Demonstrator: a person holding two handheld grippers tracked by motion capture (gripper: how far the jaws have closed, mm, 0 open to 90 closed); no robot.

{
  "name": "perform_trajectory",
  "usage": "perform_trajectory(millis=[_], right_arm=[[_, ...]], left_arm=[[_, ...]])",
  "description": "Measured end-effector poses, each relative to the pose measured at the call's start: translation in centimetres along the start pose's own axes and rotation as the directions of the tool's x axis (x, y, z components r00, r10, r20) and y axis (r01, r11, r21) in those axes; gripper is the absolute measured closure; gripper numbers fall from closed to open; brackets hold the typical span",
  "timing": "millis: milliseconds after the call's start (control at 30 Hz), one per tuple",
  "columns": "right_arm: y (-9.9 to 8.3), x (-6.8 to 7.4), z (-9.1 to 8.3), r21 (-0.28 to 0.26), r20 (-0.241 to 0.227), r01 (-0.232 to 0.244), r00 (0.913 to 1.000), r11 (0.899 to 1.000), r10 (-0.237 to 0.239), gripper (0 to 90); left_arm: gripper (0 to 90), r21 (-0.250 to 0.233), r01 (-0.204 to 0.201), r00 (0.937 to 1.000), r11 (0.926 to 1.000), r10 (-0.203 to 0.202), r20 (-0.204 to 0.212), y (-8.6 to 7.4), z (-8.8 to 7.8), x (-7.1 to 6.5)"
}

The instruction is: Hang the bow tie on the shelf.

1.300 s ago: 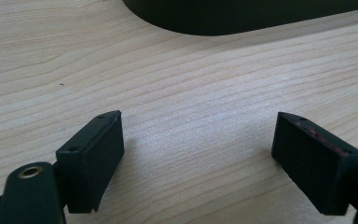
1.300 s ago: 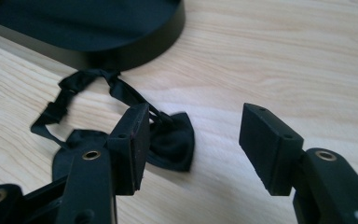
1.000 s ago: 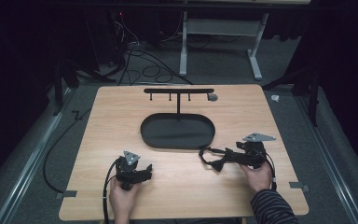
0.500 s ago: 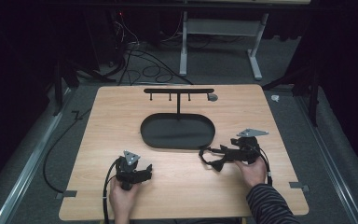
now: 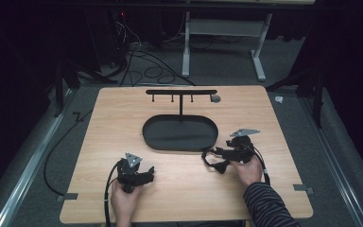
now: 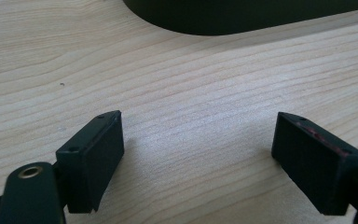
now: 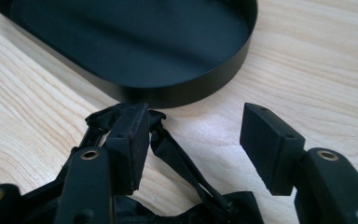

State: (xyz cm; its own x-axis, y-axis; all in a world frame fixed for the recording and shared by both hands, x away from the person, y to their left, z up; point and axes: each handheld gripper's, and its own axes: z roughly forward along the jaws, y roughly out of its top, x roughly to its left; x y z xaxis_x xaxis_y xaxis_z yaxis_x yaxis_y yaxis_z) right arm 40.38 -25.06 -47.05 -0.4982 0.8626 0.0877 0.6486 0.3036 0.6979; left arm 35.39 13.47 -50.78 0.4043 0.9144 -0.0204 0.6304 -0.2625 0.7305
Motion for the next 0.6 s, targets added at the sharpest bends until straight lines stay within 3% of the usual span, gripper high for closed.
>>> perform_trajectory(millis=[267,433,600], right_arm=[[-0.2,0.3,1.1,0.061,-0.032,-0.003,0.9995,0.998,0.005,50.6],[-0.5,0.7,1.7,0.091,-0.025,0.024,0.9994,0.996,-0.022,55.3],[-0.5,1.0,1.9,0.109,-0.016,0.04,0.9991,0.993,-0.039,69.4]], left_arm=[[17.1,0.0,0.0,1.0,1.0,0.0,0.0,0.0,0.0,0.0],[17.1,0.0,0.0,1.0,1.0,0.0,0.0,0.0,0.0,0.0],[17.1,0.0,0.0,1.0,1.0,0.0,0.0,0.0,0.0,0.0]])
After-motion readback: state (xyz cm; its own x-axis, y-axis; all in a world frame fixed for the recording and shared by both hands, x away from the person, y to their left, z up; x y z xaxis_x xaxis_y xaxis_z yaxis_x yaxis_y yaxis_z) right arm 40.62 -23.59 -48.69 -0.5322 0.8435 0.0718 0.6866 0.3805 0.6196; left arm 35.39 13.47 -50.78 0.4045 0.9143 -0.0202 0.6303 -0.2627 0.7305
